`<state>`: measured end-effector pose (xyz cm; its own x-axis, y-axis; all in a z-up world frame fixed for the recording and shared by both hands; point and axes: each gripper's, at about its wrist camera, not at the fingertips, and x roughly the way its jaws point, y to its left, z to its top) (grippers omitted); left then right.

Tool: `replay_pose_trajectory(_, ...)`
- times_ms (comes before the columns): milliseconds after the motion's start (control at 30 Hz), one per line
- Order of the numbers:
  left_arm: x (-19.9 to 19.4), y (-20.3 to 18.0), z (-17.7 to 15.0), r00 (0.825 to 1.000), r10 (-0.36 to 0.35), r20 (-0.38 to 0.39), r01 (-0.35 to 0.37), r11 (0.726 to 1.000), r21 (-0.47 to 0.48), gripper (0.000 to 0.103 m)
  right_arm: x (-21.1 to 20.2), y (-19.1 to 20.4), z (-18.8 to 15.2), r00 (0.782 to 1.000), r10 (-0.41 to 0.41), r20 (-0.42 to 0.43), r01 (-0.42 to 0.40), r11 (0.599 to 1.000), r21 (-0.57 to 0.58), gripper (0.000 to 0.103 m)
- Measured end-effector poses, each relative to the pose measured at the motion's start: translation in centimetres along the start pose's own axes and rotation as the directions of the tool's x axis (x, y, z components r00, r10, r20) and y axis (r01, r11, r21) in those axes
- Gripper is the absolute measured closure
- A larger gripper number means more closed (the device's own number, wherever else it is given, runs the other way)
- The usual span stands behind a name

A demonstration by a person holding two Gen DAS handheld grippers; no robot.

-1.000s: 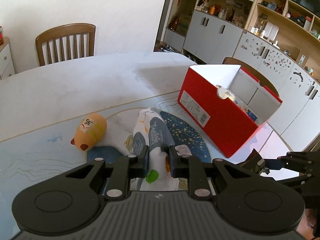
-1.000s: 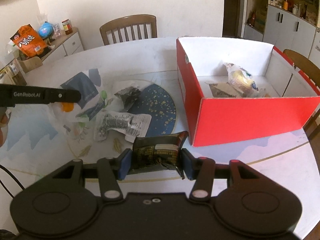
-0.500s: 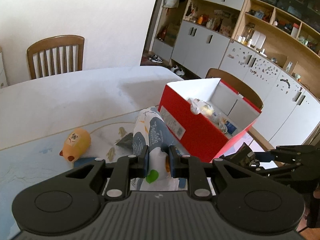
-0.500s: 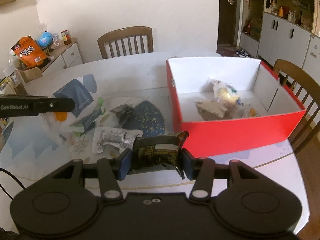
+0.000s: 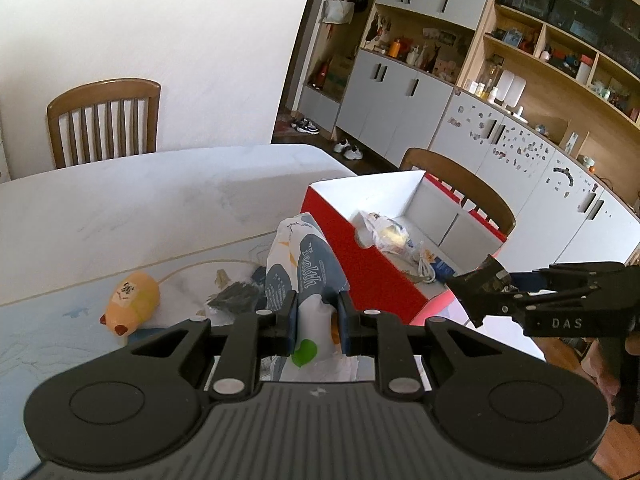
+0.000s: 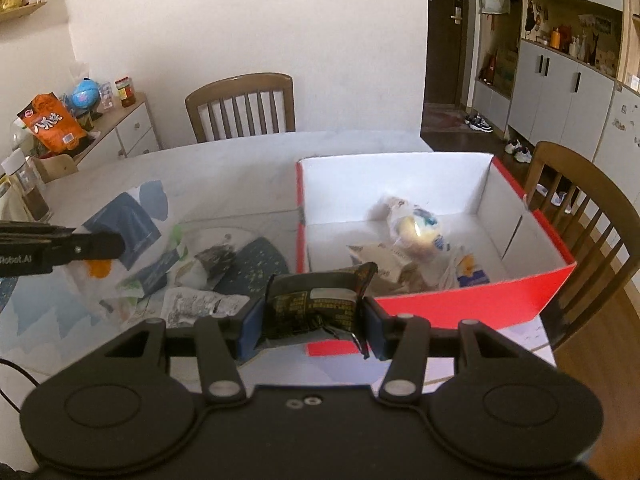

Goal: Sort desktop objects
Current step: 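Carry the snack bar in the right tool while the left tool carries the printed bag into the red box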

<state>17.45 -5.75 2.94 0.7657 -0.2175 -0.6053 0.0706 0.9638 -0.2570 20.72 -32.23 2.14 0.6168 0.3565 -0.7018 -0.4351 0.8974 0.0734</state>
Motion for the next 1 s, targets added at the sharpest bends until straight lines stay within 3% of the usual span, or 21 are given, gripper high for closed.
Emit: replay_pose_trajectory(1000, 5.7, -7.8, 5.0, 0.997, 0.025, 0.077, -0.024, 0.999, -0.021, 0.084, 2.5, -10.3, 5.3, 0.999, 0.037, 0.025, -0.035, 0.996, -0.080, 0.051)
